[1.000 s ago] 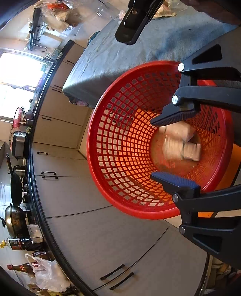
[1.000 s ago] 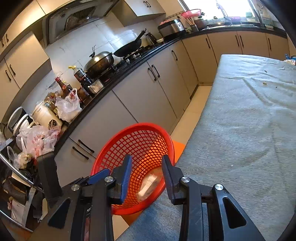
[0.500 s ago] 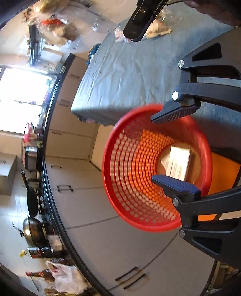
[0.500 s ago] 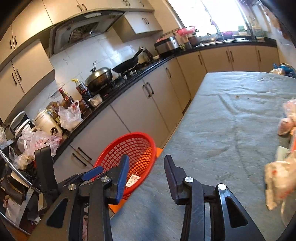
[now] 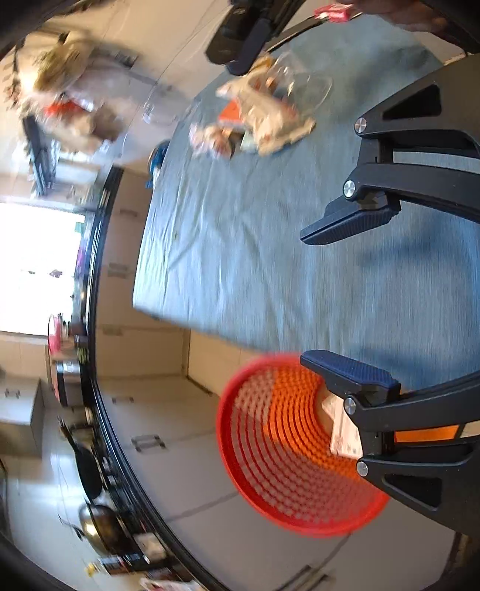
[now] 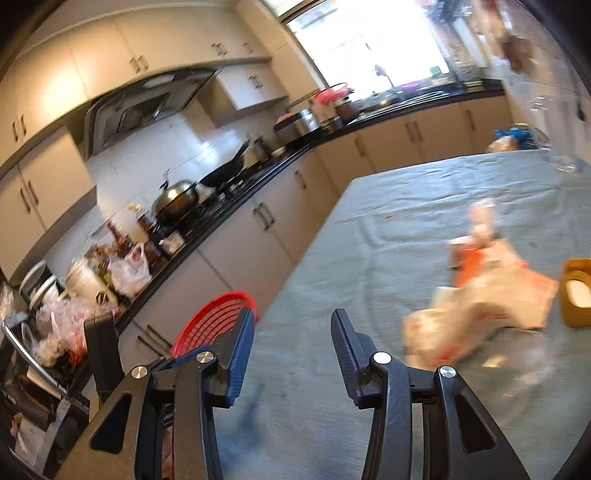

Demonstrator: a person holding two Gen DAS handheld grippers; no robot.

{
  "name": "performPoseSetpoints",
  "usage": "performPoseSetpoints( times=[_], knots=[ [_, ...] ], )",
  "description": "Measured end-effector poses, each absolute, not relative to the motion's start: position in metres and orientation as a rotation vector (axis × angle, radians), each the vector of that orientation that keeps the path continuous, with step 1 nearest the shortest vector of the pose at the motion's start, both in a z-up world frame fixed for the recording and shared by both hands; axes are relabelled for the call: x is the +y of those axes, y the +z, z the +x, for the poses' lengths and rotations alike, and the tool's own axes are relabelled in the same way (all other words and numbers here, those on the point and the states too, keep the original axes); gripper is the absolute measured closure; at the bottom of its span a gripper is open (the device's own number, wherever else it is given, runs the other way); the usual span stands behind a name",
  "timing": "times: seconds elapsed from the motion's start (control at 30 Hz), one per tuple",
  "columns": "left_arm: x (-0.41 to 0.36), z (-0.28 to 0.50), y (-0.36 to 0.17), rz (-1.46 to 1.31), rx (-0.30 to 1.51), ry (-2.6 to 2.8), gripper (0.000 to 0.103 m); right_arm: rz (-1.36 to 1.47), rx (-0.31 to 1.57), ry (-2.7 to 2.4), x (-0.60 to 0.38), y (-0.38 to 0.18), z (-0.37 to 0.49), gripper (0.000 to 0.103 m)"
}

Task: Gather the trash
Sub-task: 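Move both open tools back over the table, then grasp the clear plastic cup with the left tool while the right tool grasps the yellow container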

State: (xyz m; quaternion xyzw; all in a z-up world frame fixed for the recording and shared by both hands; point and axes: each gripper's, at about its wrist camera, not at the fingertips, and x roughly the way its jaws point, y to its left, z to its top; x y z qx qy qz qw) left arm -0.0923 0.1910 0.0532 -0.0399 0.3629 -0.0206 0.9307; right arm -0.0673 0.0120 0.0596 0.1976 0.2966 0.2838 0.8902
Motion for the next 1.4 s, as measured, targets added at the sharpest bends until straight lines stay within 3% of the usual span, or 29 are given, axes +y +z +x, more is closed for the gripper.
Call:
performPoseSetpoints(
  times=[0.47, 0.6, 0.67, 0.97, 1.07, 1.3, 1.4],
  knots=[
    [0.067, -0.091, 0.052, 0.058, 0.766, -0.35, 0.039, 0.473, 0.67, 0.176, -0.155, 0.037, -0.057, 0.055],
    [0.037, -0.09, 0.051, 0.084, 0.776, -0.437, 0.034, 0.463, 0.711, 0.097, -0.178, 0.023, -0.043, 0.055],
    [0.022, -0.089, 0.051, 0.106, 0.77, -0.461, 0.027, 0.468, 0.736, 0.086, -0.186, 0.015, -0.035, 0.055],
    [-0.022, -0.059, 0.049, 0.174, 0.796, -0.513, 0.023, 0.5, 0.802, 0.061, -0.204, -0.015, -0.008, 0.056],
    [-0.038, -0.048, 0.044, 0.203, 0.804, -0.518, 0.023, 0.492, 0.81, 0.071, -0.205, -0.019, -0.002, 0.06],
    [-0.058, -0.034, 0.036, 0.235, 0.802, -0.536, 0.023, 0.408, 0.821, 0.042, -0.193, -0.024, 0.002, 0.089],
    [-0.06, -0.03, 0.033, 0.245, 0.794, -0.522, 0.023, 0.373, 0.803, 0.045, -0.187, -0.021, -0.002, 0.094]
  ],
)
